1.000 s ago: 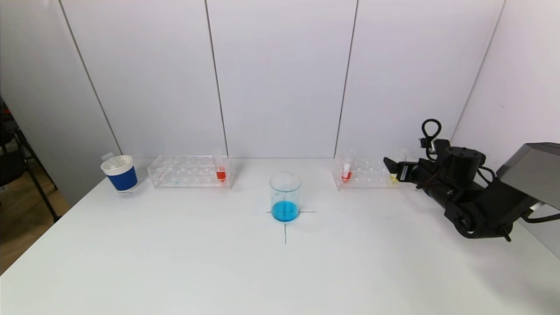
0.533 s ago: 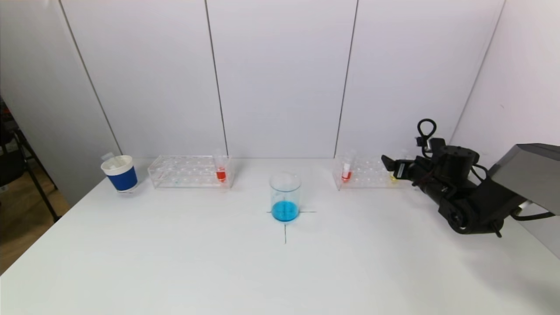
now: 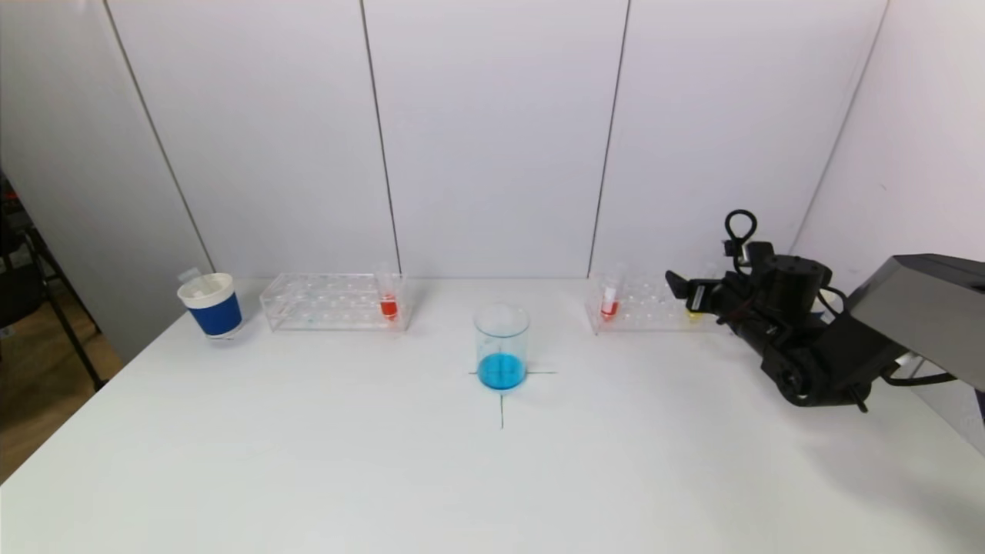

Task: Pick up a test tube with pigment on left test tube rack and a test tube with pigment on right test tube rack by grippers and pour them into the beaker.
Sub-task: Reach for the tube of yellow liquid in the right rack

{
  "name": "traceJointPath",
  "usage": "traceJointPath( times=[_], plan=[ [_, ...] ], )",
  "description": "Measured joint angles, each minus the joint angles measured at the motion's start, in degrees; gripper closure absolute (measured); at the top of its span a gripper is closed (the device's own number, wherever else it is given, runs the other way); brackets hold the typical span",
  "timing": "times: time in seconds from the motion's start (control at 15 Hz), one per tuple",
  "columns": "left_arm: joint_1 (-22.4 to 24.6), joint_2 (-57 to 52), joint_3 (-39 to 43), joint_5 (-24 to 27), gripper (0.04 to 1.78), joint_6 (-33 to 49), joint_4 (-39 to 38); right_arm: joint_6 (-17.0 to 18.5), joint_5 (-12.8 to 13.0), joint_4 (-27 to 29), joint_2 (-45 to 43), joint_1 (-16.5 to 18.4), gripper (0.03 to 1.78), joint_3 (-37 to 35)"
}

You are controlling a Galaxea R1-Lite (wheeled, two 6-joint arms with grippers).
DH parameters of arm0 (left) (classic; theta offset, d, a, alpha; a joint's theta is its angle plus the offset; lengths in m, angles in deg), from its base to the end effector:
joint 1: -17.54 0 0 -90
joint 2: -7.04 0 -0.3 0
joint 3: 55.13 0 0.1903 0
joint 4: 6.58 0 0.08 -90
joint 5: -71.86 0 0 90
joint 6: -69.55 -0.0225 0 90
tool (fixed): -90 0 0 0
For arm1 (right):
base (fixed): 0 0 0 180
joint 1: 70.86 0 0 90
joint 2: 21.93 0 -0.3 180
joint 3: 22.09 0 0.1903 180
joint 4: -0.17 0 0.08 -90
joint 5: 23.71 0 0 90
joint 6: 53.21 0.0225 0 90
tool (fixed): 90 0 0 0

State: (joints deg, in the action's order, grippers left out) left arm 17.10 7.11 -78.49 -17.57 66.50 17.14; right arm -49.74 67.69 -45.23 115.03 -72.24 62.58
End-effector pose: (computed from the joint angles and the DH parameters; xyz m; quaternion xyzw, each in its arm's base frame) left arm -0.0227 0.0000 0.0748 0.0266 0.0035 -0.0089 0.9996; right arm 0.4373 0.0100 0.0419 0.0288 0.0600 -0.0020 0.9978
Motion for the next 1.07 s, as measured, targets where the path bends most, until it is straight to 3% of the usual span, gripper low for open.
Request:
traceJointPath(
  times=[1.07],
  plan=[
    [0.0,0.02,0.0,0.05,0.06,0.0,0.0,-1.54,0.17,-2.6,3.34,0.0,0.04,1.93]
  ],
)
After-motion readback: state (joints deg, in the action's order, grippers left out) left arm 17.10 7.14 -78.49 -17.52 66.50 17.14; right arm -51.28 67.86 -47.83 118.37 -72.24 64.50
